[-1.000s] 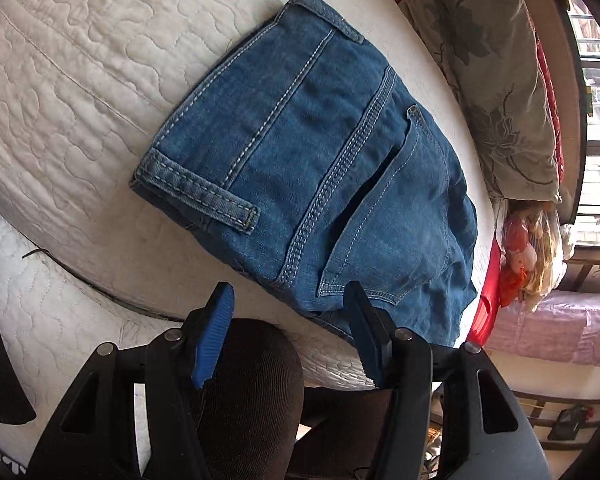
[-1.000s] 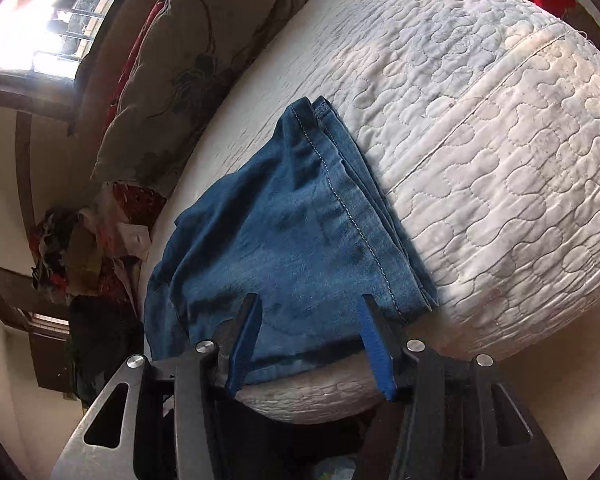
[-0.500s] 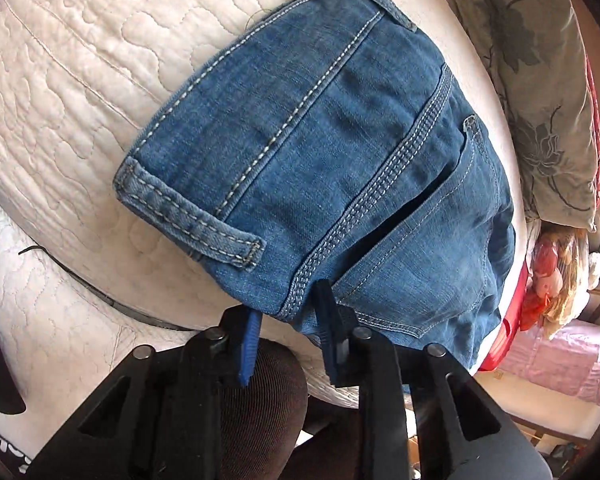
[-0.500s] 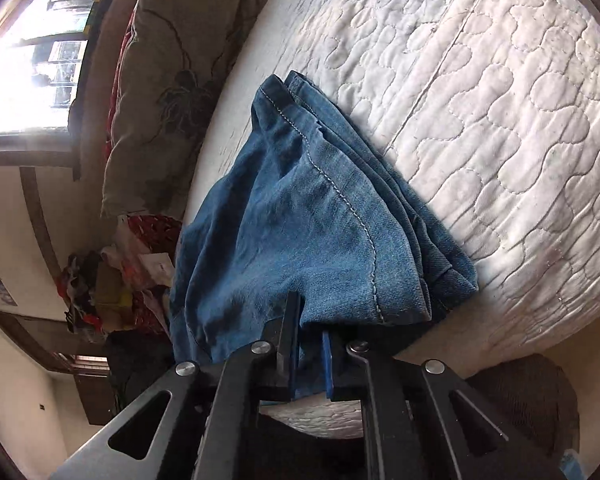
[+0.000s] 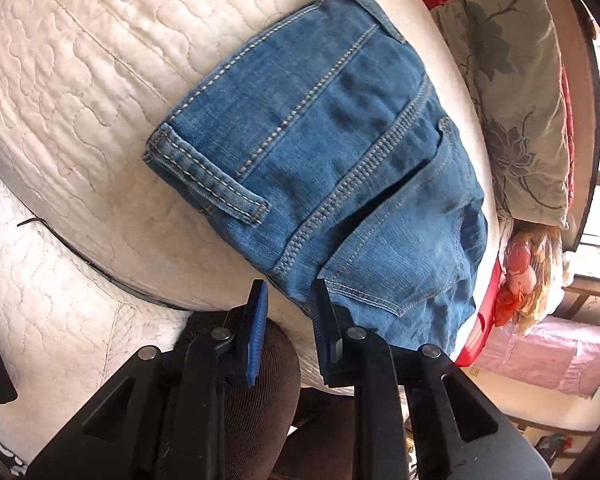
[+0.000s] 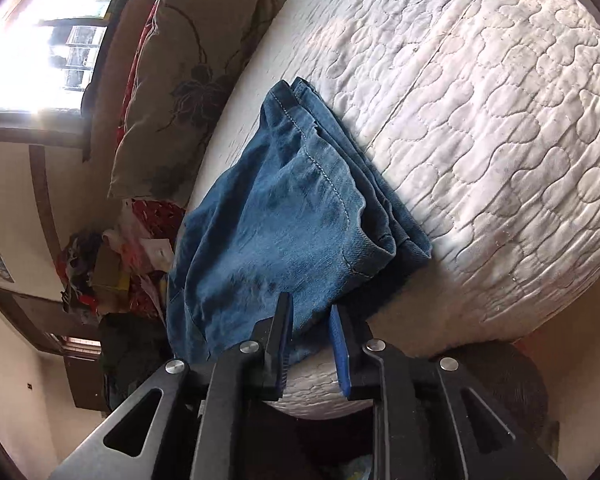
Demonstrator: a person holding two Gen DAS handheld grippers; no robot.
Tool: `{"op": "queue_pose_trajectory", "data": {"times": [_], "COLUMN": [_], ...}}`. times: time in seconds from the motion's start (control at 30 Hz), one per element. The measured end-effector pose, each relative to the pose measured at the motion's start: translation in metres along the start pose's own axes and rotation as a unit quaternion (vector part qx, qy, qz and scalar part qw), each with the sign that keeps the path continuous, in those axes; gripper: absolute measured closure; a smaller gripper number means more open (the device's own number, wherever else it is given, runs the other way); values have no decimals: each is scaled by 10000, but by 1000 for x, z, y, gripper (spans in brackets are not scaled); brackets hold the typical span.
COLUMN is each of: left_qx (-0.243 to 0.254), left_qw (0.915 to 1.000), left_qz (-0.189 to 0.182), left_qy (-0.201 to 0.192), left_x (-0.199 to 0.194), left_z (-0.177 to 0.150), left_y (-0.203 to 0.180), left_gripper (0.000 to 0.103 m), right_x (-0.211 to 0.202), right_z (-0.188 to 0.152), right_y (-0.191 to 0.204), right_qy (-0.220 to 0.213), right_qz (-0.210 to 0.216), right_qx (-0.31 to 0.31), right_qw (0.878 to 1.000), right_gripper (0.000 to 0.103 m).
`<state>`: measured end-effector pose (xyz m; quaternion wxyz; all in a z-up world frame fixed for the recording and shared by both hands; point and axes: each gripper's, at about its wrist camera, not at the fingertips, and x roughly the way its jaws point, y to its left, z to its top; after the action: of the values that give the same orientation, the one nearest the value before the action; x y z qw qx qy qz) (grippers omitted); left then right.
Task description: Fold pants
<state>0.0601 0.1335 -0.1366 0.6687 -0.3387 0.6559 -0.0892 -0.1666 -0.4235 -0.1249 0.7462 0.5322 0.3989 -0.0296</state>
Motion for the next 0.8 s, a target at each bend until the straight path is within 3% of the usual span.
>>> {"op": "queue_pose_trajectory", "data": {"times": [0.03,0.13,0.23,0.3,0.37,0.53,0.73,0.8], "left_qx": [56,221,364,418,436,420,504,420], "left_qw": [9999,9997,9992,9988,9985,9983,9978,9980], "left_qz": [-90,-70,44,96,146,262,319,315], "left_qy": [10,11,160,248,296,299,291,350], "left_x": [-1,5,24,34,42,51,54,58], "left_z": [-2,-8,-14,-17,-17,-12,-11,-11], "left_y": [-4,-16,-31,-38,-44,-58,-66,-62], "left_gripper": [84,72,69,69,69,69,69,69], "right_x": [7,35,56,63,67,69,67,70], "right_z": [-2,-14,-28,-32,-31,-27,-37,-36], "right_y": [3,18,43,48,44,30,65,64], "right_qy": [118,539,791,810,803,650,812,836], "right_qz": [76,95,-401,-615,-643,-346,-858,-927], "right_qx": [28,-104,-829,-1047,-788,-204,-1430,-1317], "right_qw": [9999,9984,9926,9893,9916,9971,9826,9834], "right_gripper": [67,65,65,65,64,60,59,58]}}
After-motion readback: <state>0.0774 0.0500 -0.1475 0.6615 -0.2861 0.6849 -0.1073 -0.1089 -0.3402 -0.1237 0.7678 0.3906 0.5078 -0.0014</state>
